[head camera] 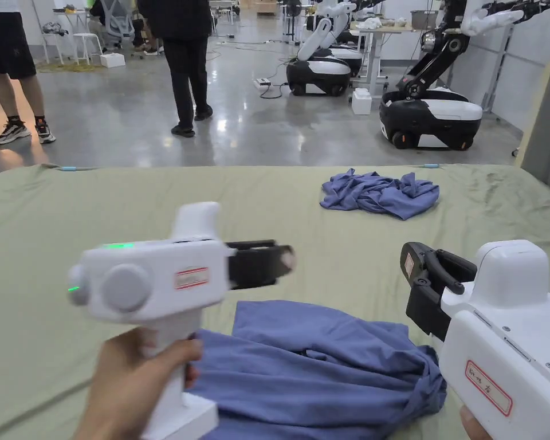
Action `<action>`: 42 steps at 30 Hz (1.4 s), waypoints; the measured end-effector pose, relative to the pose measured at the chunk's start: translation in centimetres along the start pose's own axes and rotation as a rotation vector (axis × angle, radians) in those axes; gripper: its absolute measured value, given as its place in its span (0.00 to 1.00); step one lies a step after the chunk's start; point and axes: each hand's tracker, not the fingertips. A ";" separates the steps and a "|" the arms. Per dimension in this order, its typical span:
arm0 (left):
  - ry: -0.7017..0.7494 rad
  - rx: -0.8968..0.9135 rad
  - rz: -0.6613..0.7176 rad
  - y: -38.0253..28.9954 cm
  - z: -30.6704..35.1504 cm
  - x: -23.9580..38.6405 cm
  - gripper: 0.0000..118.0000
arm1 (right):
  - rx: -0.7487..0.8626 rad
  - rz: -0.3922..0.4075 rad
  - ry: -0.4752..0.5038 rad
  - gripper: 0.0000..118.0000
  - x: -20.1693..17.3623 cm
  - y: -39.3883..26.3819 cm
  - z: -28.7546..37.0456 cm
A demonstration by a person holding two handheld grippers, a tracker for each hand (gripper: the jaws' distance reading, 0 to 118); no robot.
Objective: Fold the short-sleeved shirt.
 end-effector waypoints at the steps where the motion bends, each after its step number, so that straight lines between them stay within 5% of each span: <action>1: 0.088 0.041 -0.028 -0.1 2.7 -0.4 0.73 | -0.003 -0.004 -0.006 0.01 0.2 -0.3 0.0; 4: 0.295 0.079 -0.128 -2.0 9.4 -1.1 0.69 | -0.014 -0.007 -0.033 0.01 0.5 -1.1 0.2; 5: 0.327 0.090 -0.172 -2.9 10.5 -1.3 0.52 | -0.020 -0.014 -0.037 0.01 0.5 -1.3 0.2; 6: 0.423 0.098 -0.207 -3.7 11.5 -1.3 0.00 | -0.024 -0.023 -0.035 0.01 0.5 -1.4 0.3; 7: 0.522 0.127 -0.202 -5.0 11.5 -1.7 0.00 | -0.029 -0.029 -0.033 0.01 0.2 -1.5 0.4; 9: 0.402 0.047 -0.191 -6.0 12.1 -2.3 0.00 | -0.038 -0.026 -0.035 0.01 -0.1 -1.6 0.5; 12: 0.481 0.010 -0.260 -6.1 11.8 -2.1 0.00 | -0.041 -0.012 -0.026 0.01 -0.8 -1.4 0.6; 16: 0.396 -0.174 -0.044 -6.0 8.8 -5.9 0.00 | -0.041 -0.020 -0.005 0.01 -1.4 -1.1 0.5; 17: 0.385 -0.222 -0.001 -6.4 7.6 -7.3 0.25 | -0.042 -0.020 0.000 0.01 -1.5 -1.0 0.6; 18: 0.383 -0.320 0.069 -6.7 5.9 -9.1 0.76 | -0.041 -0.023 0.006 0.01 -1.6 -1.0 0.6; 19: 0.373 -0.422 0.180 -7.4 4.5 -10.8 0.81 | -0.042 -0.027 0.010 0.01 -1.7 -1.1 0.5; 22: 0.453 -0.572 0.327 -10.2 1.2 -15.1 0.81 | -0.045 -0.030 0.023 0.01 -2.0 -1.1 0.7; 26: 0.527 -0.760 0.271 -13.6 -0.6 -16.2 0.81 | -0.048 -0.030 0.029 0.01 -2.0 -1.2 0.9; 29: 0.506 -0.742 0.317 -14.5 -0.8 -15.6 0.80 | -0.060 -0.025 0.026 0.01 -1.7 -1.6 0.5; 33: 0.528 -0.755 0.241 -13.6 -1.2 -13.9 0.60 | -0.084 -0.037 0.021 0.01 -0.8 -2.6 -0.3; 34: 0.537 -0.768 0.194 -13.6 -1.3 -13.3 0.46 | -0.088 -0.041 0.020 0.01 -0.7 -2.7 -0.4; 35: 0.537 -0.773 0.151 -13.6 -1.4 -12.8 0.17 | -0.090 -0.043 0.020 0.01 -0.8 -2.8 -0.5; 36: 0.576 -0.772 0.102 -13.6 -1.7 -12.2 0.02 | -0.091 -0.044 0.018 0.01 -0.8 -2.8 -0.5; 40: 0.411 -0.768 0.231 -13.8 -1.5 -11.8 0.01 | -0.108 -0.044 0.017 0.01 0.0 -2.6 -1.2; 42: 0.425 -0.732 0.173 -13.1 -1.0 -11.1 0.01 | -0.134 -0.042 0.006 0.01 1.5 -2.2 -2.8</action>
